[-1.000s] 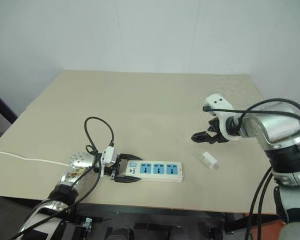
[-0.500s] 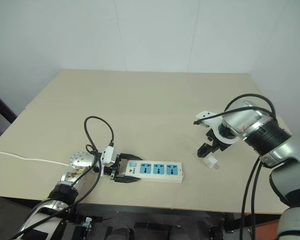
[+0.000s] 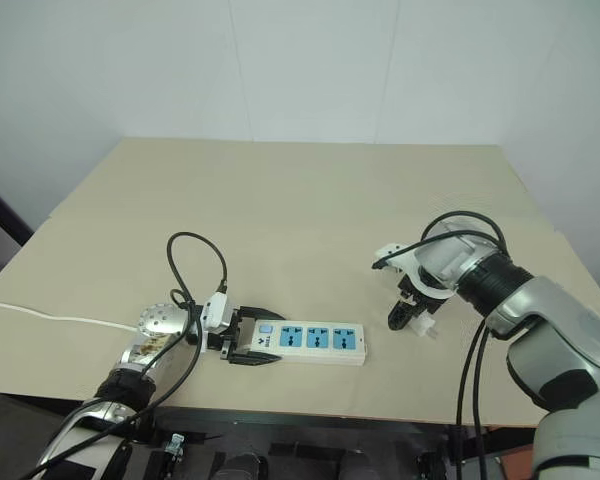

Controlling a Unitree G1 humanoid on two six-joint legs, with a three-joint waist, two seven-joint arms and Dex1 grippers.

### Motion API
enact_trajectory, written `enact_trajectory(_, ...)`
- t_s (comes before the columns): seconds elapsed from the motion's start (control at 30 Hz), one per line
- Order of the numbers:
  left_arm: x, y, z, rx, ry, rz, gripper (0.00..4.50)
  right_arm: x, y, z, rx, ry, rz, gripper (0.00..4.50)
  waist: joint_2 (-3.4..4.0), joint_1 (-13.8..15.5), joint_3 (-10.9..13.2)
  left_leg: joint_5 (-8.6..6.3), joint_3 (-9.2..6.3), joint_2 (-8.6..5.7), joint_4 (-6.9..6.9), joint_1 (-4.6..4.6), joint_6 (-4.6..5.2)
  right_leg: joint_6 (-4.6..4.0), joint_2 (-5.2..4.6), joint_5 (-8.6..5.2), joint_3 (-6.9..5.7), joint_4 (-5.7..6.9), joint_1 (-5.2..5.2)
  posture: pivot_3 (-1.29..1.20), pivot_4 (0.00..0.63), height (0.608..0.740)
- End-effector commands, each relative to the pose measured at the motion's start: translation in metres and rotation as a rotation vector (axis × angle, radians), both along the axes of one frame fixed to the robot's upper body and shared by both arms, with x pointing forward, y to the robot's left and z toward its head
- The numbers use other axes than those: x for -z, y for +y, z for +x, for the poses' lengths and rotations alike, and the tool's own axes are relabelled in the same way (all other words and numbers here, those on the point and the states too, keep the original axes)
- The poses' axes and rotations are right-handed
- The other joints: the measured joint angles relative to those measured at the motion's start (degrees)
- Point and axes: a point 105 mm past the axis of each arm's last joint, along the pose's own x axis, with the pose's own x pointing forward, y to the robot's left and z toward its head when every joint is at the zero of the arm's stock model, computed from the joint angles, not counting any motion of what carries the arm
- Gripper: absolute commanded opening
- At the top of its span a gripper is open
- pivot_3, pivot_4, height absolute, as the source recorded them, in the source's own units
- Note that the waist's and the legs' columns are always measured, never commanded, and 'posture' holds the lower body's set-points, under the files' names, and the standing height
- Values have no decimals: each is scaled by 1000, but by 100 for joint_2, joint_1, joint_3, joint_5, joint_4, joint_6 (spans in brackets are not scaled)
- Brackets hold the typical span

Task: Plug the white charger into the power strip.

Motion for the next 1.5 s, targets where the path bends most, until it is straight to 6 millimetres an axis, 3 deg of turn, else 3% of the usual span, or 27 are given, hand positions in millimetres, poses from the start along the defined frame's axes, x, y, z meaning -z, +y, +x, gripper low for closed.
enact_trajectory(0.03, 10, -3, -5, 11, 26, 32, 3298, 2, -2, 1, -8, -3, -5, 2548, 1, -3, 0, 0, 0, 0, 0, 1, 0, 0, 0, 0, 0, 0, 0, 0, 150, 740)
enact_trajectory(0.17, 10, -3, -5, 6, 24, 33, 3298, 2, 0, -2, -18, 5, 1, 1173, 1, -9, -1, 0, -1, 0, 0, 4, 0, 0, 1, 0, 0, 1, 3, 0, 150, 740)
enact_trajectory(0.33, 9, -2, -2, 4, 21, 38, 3298, -9, 6, 2, -29, -48, 50, 1108, 1, -11, -1, 0, -1, 0, 0, 5, 0, 0, 1, 0, 0, 1, 3, 0, 150, 740)
enact_trajectory(0.5, 10, -3, -3, 15, 28, 43, 3298, -69, 28, 19, -154, -336, 284, 1108, 3, -8, -1, 0, -1, 0, 0, 3, 0, 0, 1, 1, 0, 2, 2, 0, 150, 740)
enact_trajectory(0.57, 11, -3, -3, 17, 32, 48, 3298, -103, 41, 20, -206, -483, 488, 1108, 2, 4, -1, 0, -6, 0, 0, 1, 0, 0, 1, 1, -4, -1, 6, 0, 150, 740)
enact_trajectory(0.7, 11, -3, -2, 16, 35, 51, 3298, -128, 56, 9, -311, -707, 778, 1108, -11, 17, -10, 0, -12, 0, 0, 3, 0, 1, 0, 2, -12, -5, 15, 0, 150, 740)
enact_trajectory(0.8, 10, -3, -1, 15, 33, 51, 3298, -122, 67, -5, -375, -818, 940, 1108, -16, 3, -14, 0, -15, 0, 1, 16, 0, 1, 1, 2, -15, -6, 35, 0, 150, 740)
enact_trajectory(0.93, 9, -2, 0, 13, 30, 50, 3298, -97, 88, -35, -475, -751, 1194, 1108, -15, -14, -13, 0, -13, 0, 1, 30, 1, 2, 1, 3, -11, -3, 47, 0, 150, 740)
enact_trajectory(1.07, 8, 0, 0, 10, 29, 51, 3298, -77, 112, -55, -564, -706, 1279, 1108, -15, -25, -13, 0, -14, 0, 0, 45, 1, 4, 2, 2, -13, -8, 65, 0, 150, 740)
enact_trajectory(1.23, 7, 2, -1, 13, 28, 58, 3298, -53, 131, -60, -624, -711, 1273, 1108, -15, -31, -13, 0, -15, 2, 0, 55, 0, 21, 3, -9, -15, -10, 75, 0, 150, 740)
enact_trajectory(1.5, 6, 3, -2, 23, 30, 65, 3298, -34, 151, -48, -616, -741, 1267, 1108, -15, -41, -13, 0, -15, 2, -4, 60, 0, 15, 4, -7, -15, -11, 77, 0, 150, 740)
